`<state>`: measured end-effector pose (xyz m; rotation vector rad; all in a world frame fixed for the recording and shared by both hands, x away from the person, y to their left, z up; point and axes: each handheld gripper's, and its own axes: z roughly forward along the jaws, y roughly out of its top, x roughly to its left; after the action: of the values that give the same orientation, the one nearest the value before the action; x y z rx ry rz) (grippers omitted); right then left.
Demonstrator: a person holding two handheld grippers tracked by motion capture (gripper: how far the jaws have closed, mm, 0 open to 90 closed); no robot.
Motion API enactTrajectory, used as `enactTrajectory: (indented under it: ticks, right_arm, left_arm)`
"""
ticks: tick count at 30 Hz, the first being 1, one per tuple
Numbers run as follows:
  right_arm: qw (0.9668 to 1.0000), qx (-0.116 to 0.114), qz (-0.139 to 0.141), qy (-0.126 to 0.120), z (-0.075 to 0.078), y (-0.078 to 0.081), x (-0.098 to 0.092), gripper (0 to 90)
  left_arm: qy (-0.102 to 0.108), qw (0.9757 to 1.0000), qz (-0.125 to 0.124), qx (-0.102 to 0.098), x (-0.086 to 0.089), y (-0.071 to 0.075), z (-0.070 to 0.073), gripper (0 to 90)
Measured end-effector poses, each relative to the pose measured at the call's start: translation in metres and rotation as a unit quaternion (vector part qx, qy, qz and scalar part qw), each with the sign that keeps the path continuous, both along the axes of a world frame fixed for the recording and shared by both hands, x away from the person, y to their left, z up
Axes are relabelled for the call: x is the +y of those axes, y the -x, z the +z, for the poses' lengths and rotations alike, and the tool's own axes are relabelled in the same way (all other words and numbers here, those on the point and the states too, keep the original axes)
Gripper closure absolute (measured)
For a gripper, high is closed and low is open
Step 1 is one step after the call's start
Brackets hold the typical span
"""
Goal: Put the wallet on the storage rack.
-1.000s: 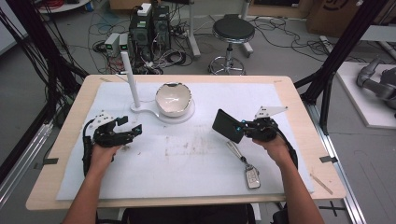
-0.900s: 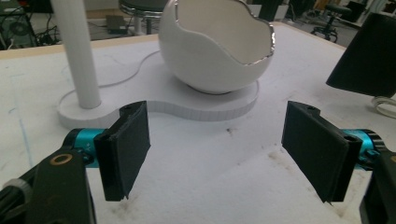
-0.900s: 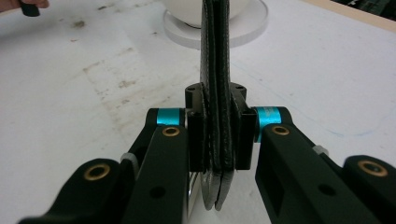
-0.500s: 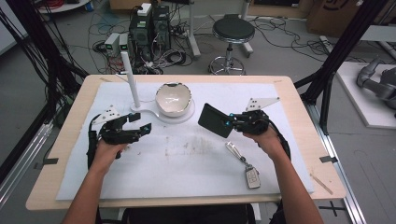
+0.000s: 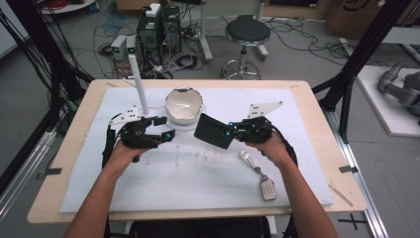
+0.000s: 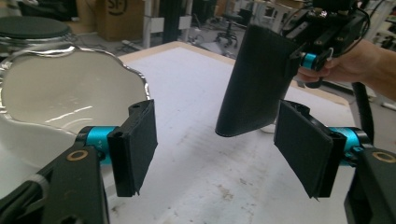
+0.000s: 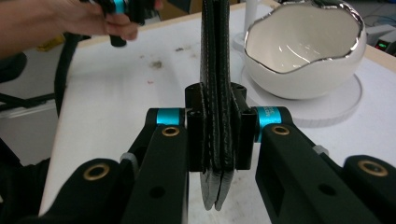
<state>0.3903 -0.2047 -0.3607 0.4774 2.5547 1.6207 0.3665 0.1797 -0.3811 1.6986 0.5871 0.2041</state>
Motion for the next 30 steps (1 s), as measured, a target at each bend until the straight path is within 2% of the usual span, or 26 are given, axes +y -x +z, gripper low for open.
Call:
enactTrajectory:
  ticks: [1,2,7,8,15,18,21,23,24,25,30]
  right_arm:
    - [1.0,0.0,0.002,-0.004,0.001,0.0,0.0,80.6]
    - [1.0,-0.002,0.004,-0.008,0.001,0.0,0.001,80.6]
    - [0.9997,0.003,0.015,-0.018,0.001,0.0,0.004,80.6]
    - [0.9997,0.002,0.015,-0.019,0.001,-0.001,0.005,80.6]
    - [0.9994,0.015,0.027,-0.016,-0.001,0.0,0.012,80.5]
    - [0.9992,0.018,0.032,-0.014,-0.002,0.0,0.015,80.5]
    - [0.999,0.023,0.035,-0.015,-0.002,-0.001,0.016,80.4]
    - [0.999,0.024,0.034,-0.015,-0.003,-0.001,0.017,80.1]
    - [0.9989,0.029,0.034,-0.015,-0.003,-0.001,0.017,79.9]
    - [0.9989,0.035,0.028,-0.017,-0.004,-0.003,0.015,77.7]
    - [0.9987,0.043,0.014,-0.023,-0.004,-0.007,0.009,71.3]
  left_arm:
    - [0.0,1.0,0.0,0.0,0.0,0.0,0.0,30.4]
    - [-0.009,0.9999,-0.012,0.006,-0.006,-0.004,-0.003,30.3]
    - [-0.014,0.9991,-0.034,0.022,-0.021,-0.01,-0.011,31.3]
    - [-0.021,0.9986,-0.041,0.024,-0.027,-0.012,-0.015,31.8]
    - [-0.03,0.9973,-0.061,0.028,-0.042,-0.016,-0.022,36.8]
    - [-0.029,0.9963,-0.076,0.029,-0.049,-0.017,-0.026,42.8]
    - [-0.027,0.9959,-0.082,0.027,-0.05,-0.016,-0.026,53.2]
    - [-0.031,0.9958,-0.083,0.023,-0.052,-0.016,-0.025,61.4]
    - [-0.037,0.9955,-0.085,0.02,-0.051,-0.015,-0.026,61.4]
    - [-0.038,0.9948,-0.093,0.017,-0.051,-0.015,-0.026,69.7]
    - [-0.037,0.9942,-0.101,0.008,-0.052,-0.013,-0.023,76.4]
